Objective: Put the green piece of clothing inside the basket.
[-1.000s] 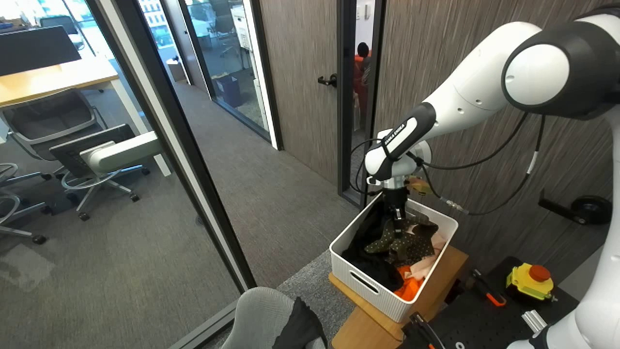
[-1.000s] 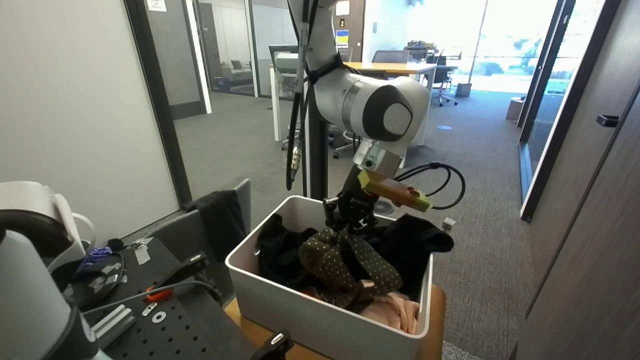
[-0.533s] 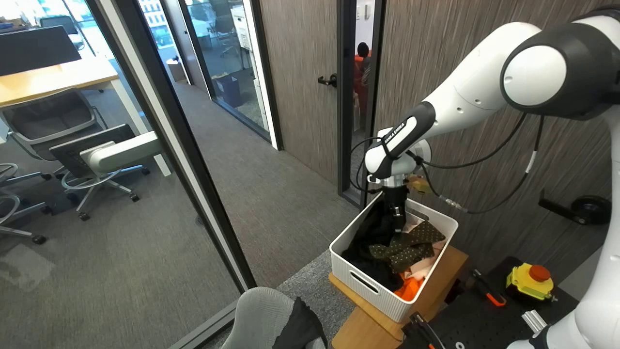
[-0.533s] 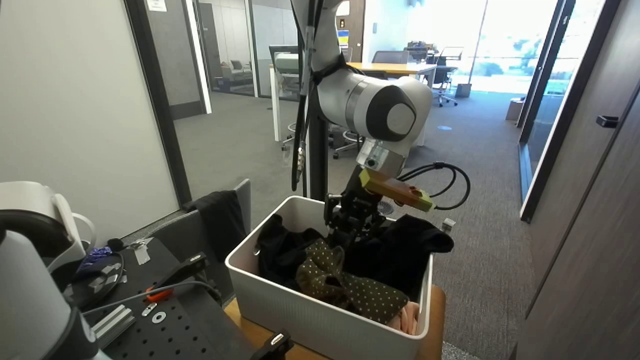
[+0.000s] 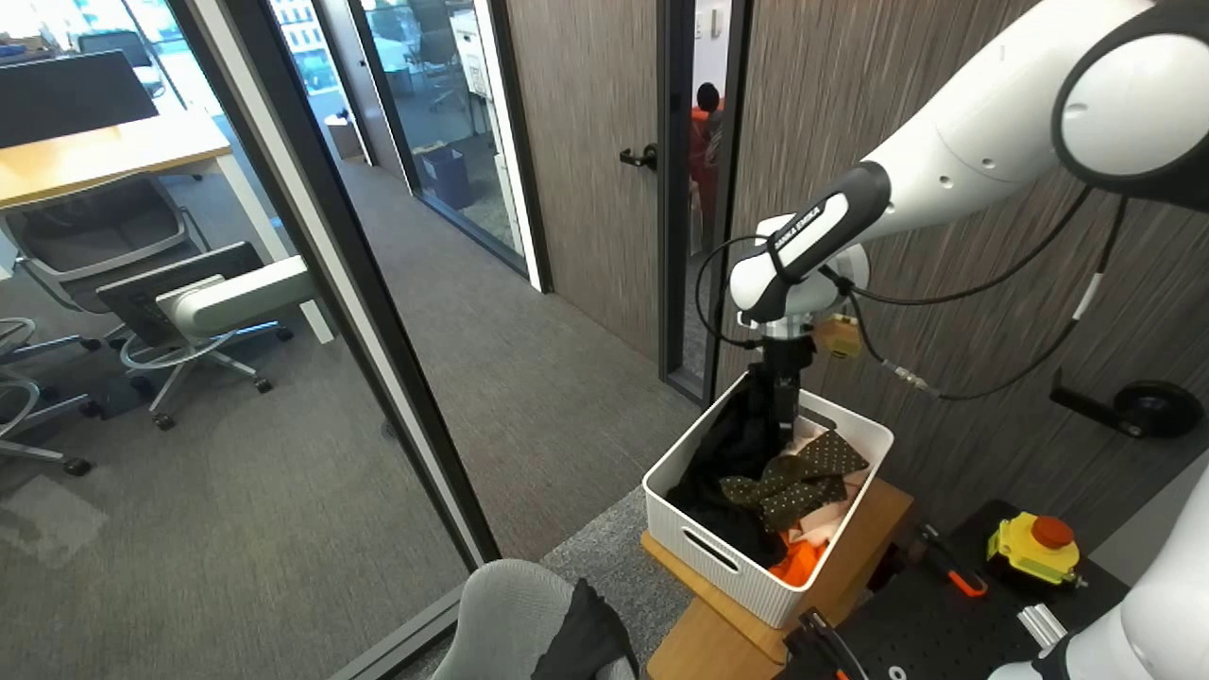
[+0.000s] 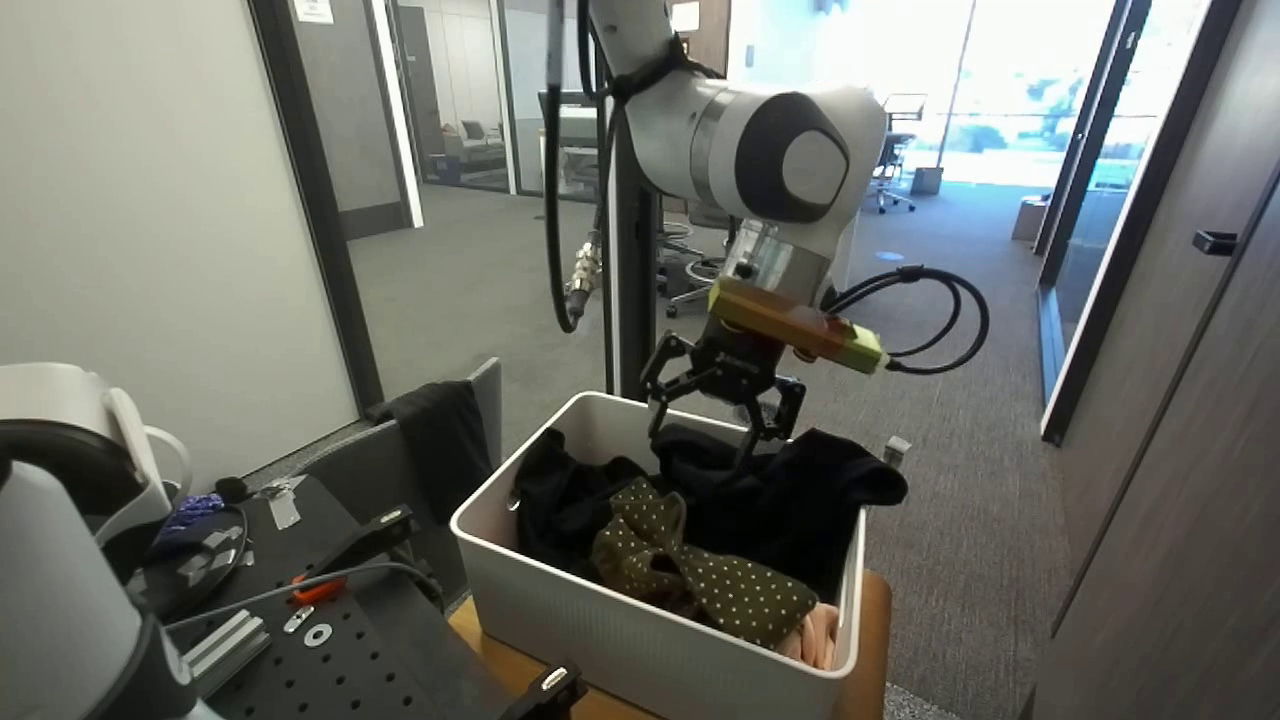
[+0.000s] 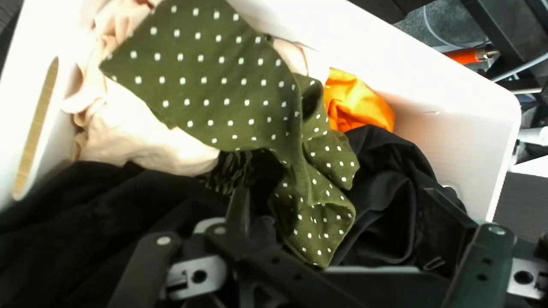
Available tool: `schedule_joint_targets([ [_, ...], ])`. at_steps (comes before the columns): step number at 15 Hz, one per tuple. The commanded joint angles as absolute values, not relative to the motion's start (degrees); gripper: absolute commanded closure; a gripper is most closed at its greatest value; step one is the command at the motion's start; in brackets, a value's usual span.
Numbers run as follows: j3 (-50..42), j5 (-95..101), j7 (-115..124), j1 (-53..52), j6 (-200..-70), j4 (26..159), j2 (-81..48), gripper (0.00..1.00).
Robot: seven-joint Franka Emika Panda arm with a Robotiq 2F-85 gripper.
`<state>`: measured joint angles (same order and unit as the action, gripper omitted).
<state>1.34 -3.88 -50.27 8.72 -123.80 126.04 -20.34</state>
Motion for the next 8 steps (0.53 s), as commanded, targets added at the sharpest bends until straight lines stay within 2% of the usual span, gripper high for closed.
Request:
schedule_joint_targets([
  [1,-0.6,-1.4,-40.5,7.2,-121.4,135.2,-6.2,0.00],
  [8,-1.1,0.9,-20.6,5.1,-115.9,146.4,15.9,0.00],
])
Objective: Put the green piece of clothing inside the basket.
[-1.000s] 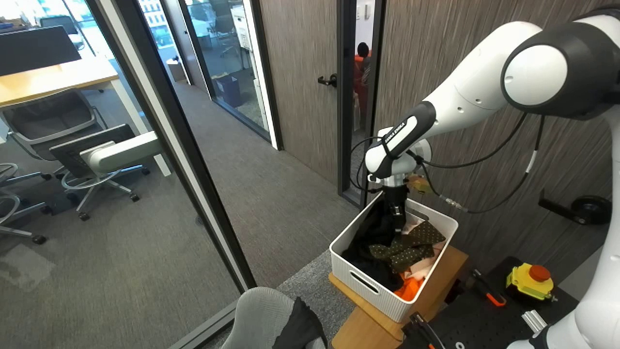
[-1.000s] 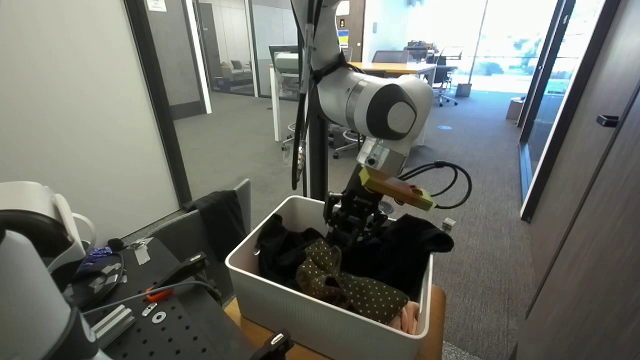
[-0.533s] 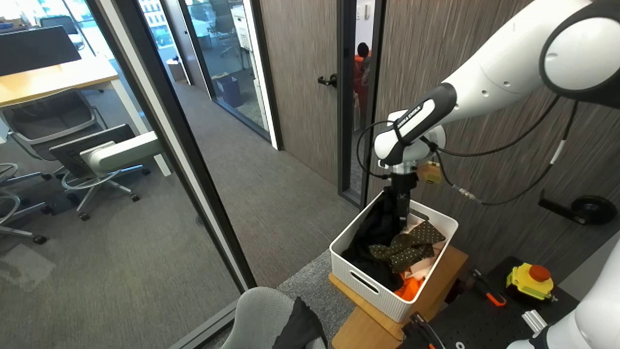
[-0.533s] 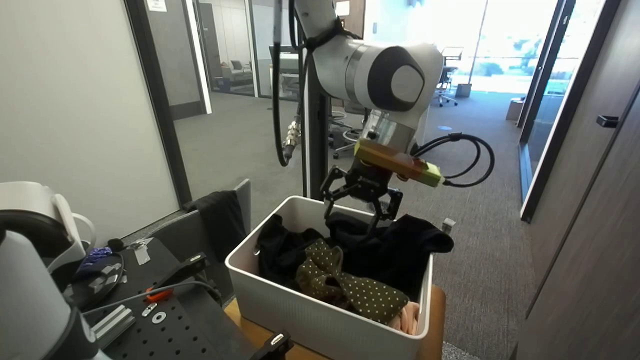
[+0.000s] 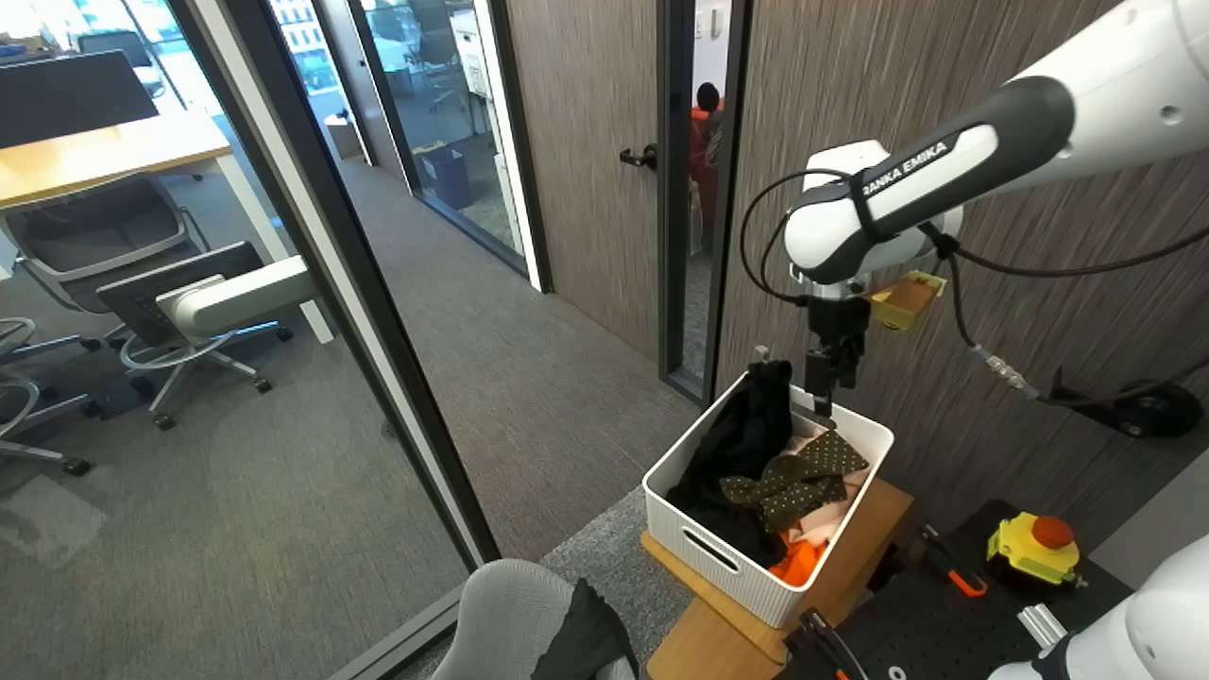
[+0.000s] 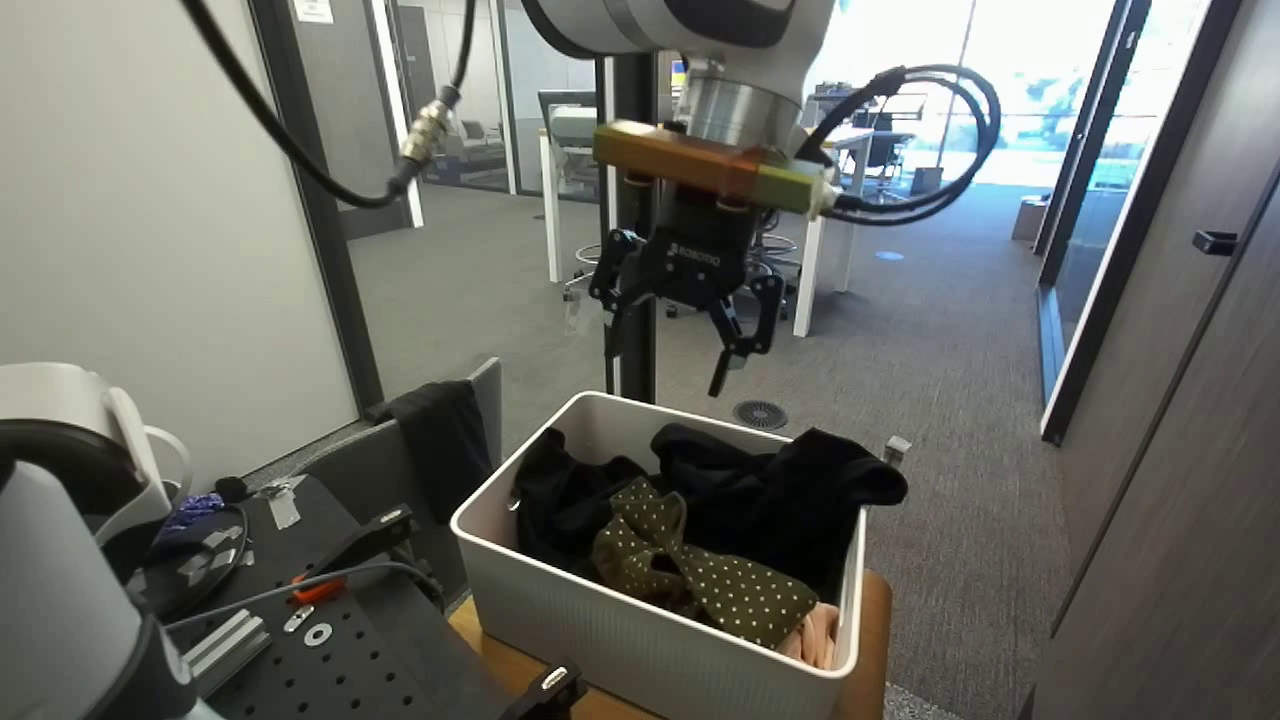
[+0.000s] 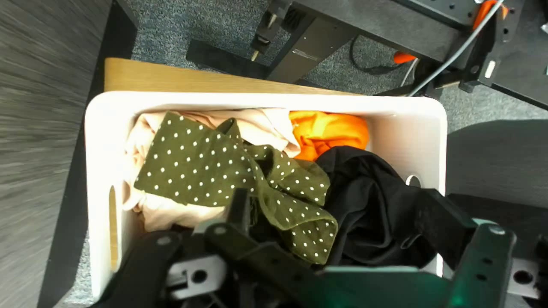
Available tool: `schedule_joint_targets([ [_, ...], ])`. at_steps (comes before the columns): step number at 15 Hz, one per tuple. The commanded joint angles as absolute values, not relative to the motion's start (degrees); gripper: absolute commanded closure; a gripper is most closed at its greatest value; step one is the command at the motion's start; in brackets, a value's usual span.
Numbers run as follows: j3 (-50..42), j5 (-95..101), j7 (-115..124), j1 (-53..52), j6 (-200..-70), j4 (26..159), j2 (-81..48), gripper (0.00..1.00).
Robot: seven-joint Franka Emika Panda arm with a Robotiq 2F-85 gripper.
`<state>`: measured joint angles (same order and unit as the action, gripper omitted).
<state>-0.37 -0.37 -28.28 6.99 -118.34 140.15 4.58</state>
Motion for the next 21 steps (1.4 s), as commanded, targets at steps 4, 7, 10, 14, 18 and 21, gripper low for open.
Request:
schedule_joint_targets([
  [4,-0.9,1.2,-12.7,4.3,-111.3,151.6,28.6,0.00],
  [7,-1.0,1.4,-8.5,4.6,-109.9,154.3,35.7,0.00],
  [10,-1.3,1.9,-6.2,4.9,-109.0,155.7,39.8,0.00],
  [14,-2.4,2.3,-5.4,5.1,-108.4,156.7,42.3,0.00],
  [18,-2.9,2.5,-5.0,5.2,-108.6,157.3,43.3,0.00],
  [21,-3.1,1.7,-4.2,4.8,-109.1,156.7,41.3,0.00],
])
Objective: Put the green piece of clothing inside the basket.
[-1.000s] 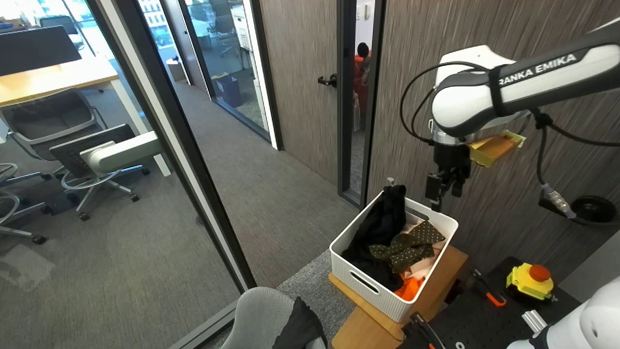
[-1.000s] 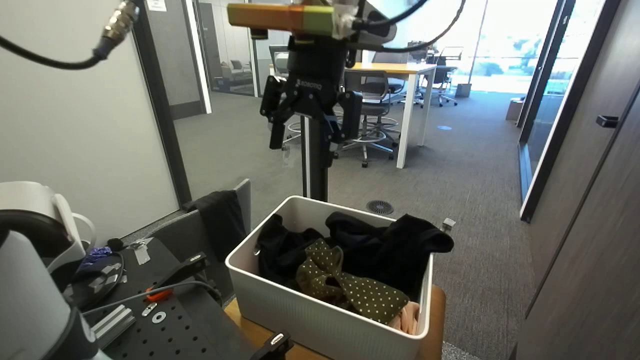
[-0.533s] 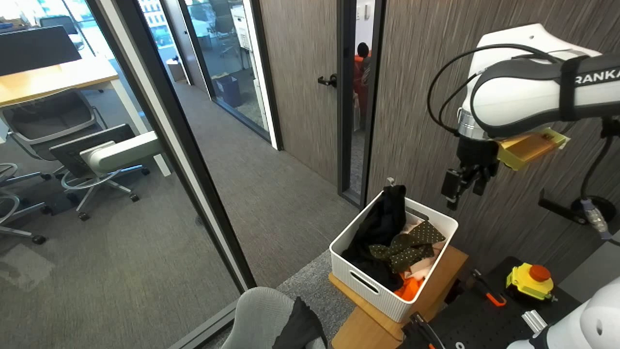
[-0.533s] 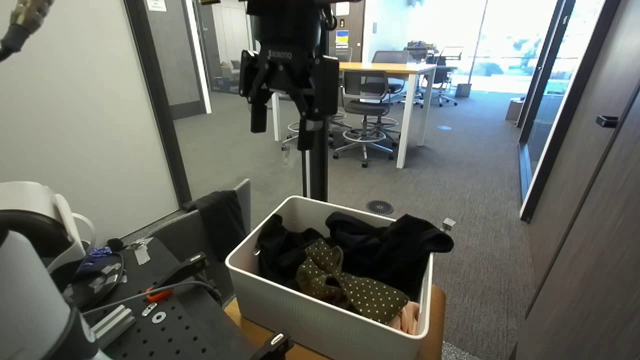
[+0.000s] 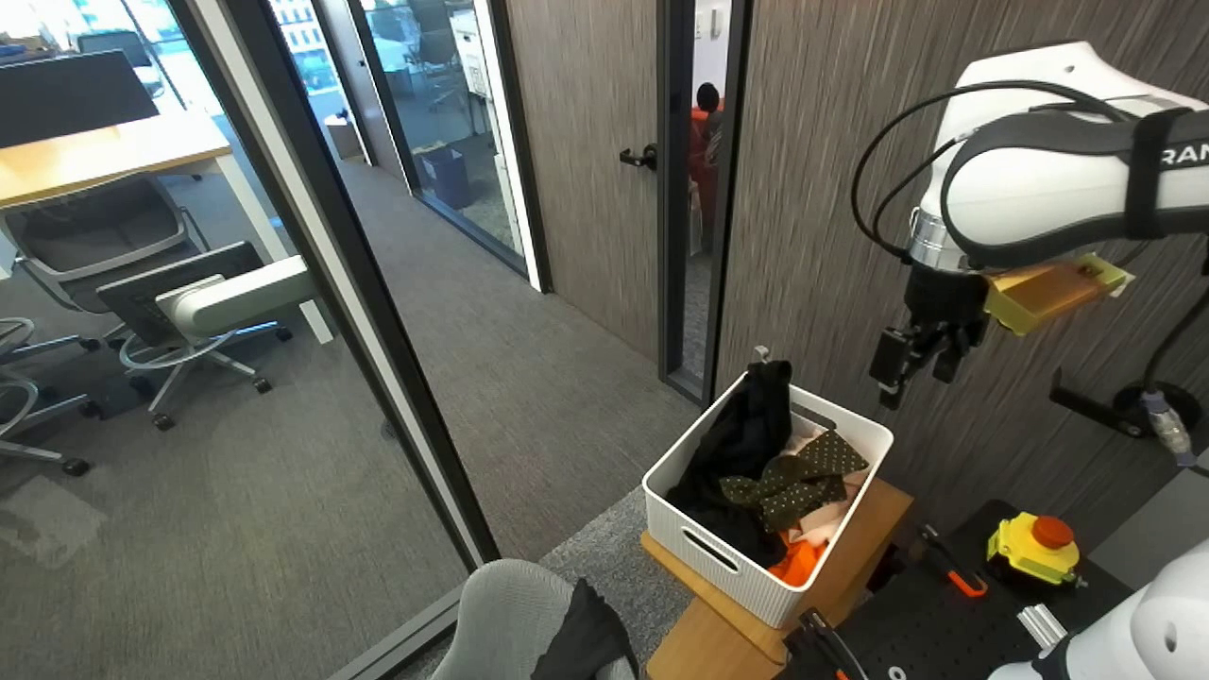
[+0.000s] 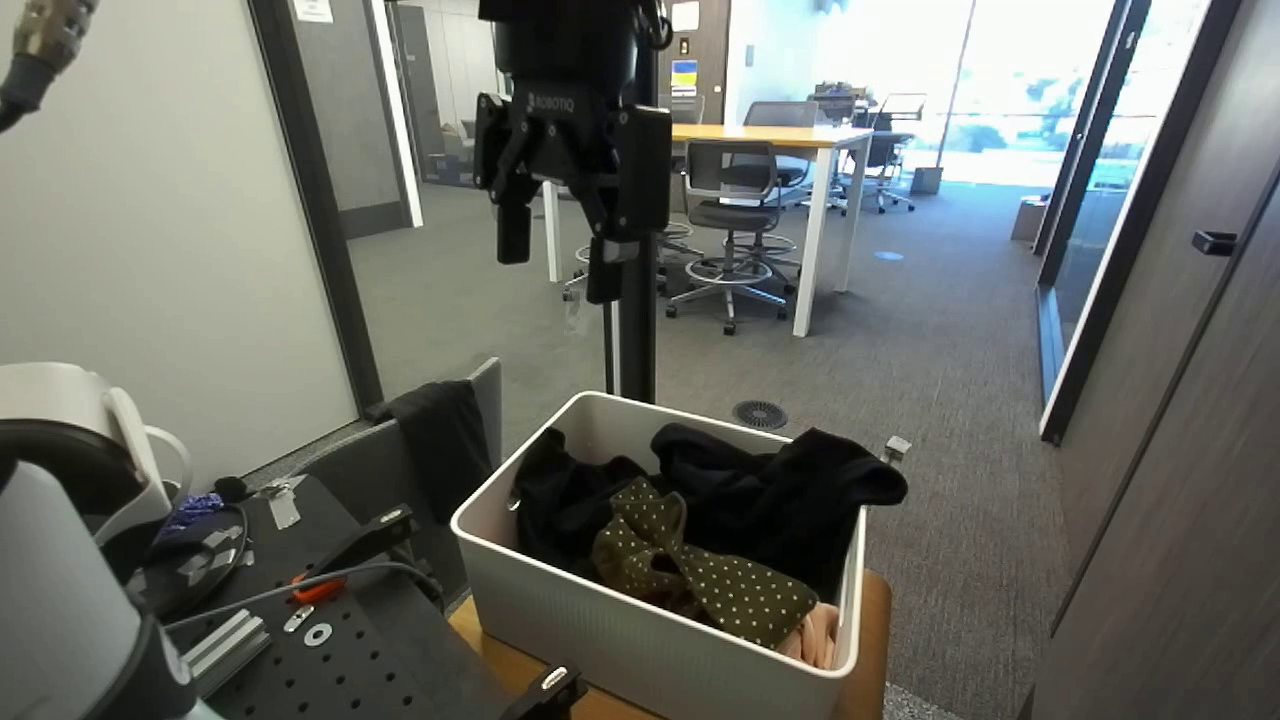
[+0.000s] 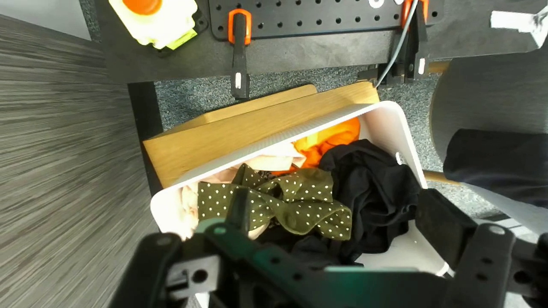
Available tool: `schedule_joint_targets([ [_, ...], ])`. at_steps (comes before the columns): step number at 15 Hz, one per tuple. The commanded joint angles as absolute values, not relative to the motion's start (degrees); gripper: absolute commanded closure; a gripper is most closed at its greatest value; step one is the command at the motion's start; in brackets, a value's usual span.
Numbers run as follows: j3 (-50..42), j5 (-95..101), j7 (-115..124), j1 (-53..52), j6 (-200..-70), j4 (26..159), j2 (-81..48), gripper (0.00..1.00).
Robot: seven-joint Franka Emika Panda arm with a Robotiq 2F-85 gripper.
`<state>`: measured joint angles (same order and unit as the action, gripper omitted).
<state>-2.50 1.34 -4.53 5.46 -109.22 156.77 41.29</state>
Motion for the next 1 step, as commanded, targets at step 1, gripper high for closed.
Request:
schedule_joint_targets([
  [1,-3.1,1.7,-3.5,4.9,-109.1,156.7,41.3,0.00],
])
